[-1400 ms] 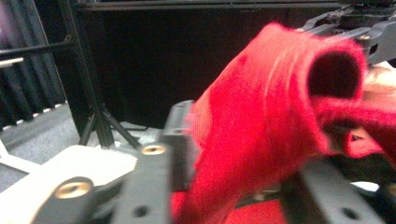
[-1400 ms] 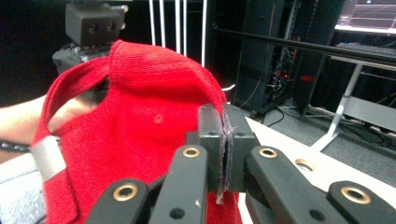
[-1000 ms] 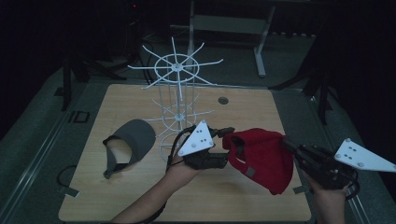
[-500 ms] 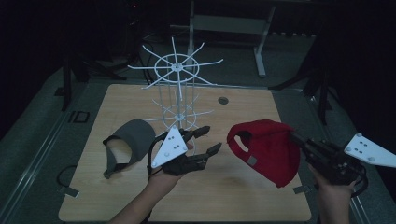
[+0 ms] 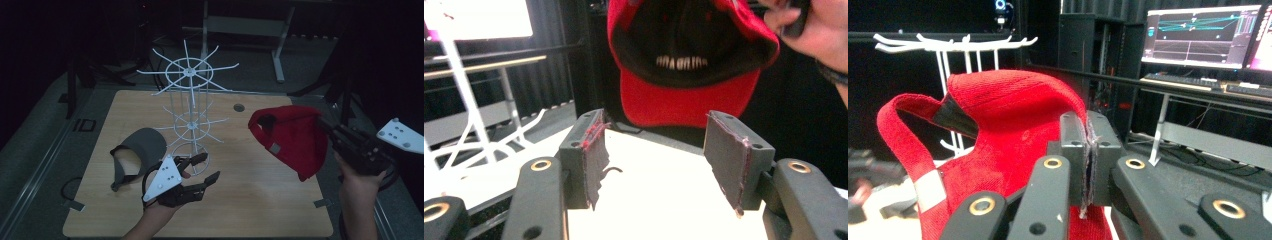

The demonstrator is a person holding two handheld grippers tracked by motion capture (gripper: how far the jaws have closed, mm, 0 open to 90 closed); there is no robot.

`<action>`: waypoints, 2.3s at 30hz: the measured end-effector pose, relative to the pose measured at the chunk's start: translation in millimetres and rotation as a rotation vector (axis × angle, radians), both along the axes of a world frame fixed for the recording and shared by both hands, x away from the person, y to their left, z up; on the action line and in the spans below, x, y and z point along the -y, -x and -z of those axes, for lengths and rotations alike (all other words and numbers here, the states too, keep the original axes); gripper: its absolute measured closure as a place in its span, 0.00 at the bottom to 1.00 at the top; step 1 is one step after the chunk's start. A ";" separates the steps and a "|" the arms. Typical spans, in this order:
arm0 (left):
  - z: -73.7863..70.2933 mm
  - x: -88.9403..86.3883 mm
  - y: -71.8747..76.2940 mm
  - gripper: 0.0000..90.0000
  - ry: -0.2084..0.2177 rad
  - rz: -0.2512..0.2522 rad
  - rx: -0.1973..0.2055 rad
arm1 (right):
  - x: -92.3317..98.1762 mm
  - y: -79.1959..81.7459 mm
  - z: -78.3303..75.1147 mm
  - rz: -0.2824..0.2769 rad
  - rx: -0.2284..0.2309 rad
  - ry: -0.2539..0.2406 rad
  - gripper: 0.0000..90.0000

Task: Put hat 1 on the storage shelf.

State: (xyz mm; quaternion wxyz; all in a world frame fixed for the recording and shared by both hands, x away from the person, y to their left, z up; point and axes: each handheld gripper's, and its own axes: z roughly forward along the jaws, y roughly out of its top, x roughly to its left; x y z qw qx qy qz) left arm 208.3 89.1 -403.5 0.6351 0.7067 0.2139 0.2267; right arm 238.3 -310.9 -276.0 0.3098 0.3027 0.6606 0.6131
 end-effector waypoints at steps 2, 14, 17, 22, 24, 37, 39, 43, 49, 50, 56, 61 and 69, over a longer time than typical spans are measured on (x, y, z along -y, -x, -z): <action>3.1 -3.4 0.8 0.48 -0.003 -0.004 -0.004 | -1.0 -2.3 -3.0 0.001 0.004 0.003 0.98; 27.2 -26.5 6.6 0.45 -0.008 -0.054 -0.043 | -19.8 -29.9 -32.6 0.029 0.033 -0.039 0.98; 30.1 -29.4 6.1 0.43 -0.007 -0.064 -0.056 | -26.1 -35.9 -37.9 0.036 0.035 -0.047 0.98; 33.5 -31.5 5.6 0.42 -0.004 -0.074 -0.064 | -36.6 -44.7 -48.9 0.040 0.044 -0.062 0.98; 34.6 -31.5 5.8 0.42 -0.010 -0.078 -0.059 | -41.1 -47.2 -52.0 0.038 0.047 -0.060 0.98; 41.7 -38.2 5.0 0.42 -0.006 -0.112 -0.080 | -69.5 -52.6 -39.1 0.008 0.018 0.008 0.98; 43.0 -39.5 4.9 0.42 -0.005 -0.113 -0.086 | -71.8 -51.7 -34.5 0.004 0.012 0.020 0.98; 44.6 -41.5 5.1 0.42 0.000 -0.123 -0.089 | -74.8 -49.7 -24.6 -0.006 0.000 0.033 0.97; 45.5 -44.9 4.7 0.42 0.004 -0.135 -0.089 | -79.9 -43.2 -6.2 -0.022 -0.012 0.064 0.97; 45.7 -45.0 4.8 0.42 0.009 -0.138 -0.089 | -80.2 -42.3 -2.9 -0.027 -0.016 0.069 0.97; 46.9 -47.5 5.5 0.42 0.006 -0.152 -0.083 | -76.1 -37.5 14.1 -0.040 -0.047 0.054 0.97; 49.1 -50.5 5.8 0.42 0.001 -0.161 -0.087 | -69.5 -32.4 26.6 -0.060 -0.071 0.030 0.96; 51.1 -54.2 6.9 0.42 0.009 -0.176 -0.094 | -55.9 -24.4 46.3 -0.085 -0.114 0.007 0.90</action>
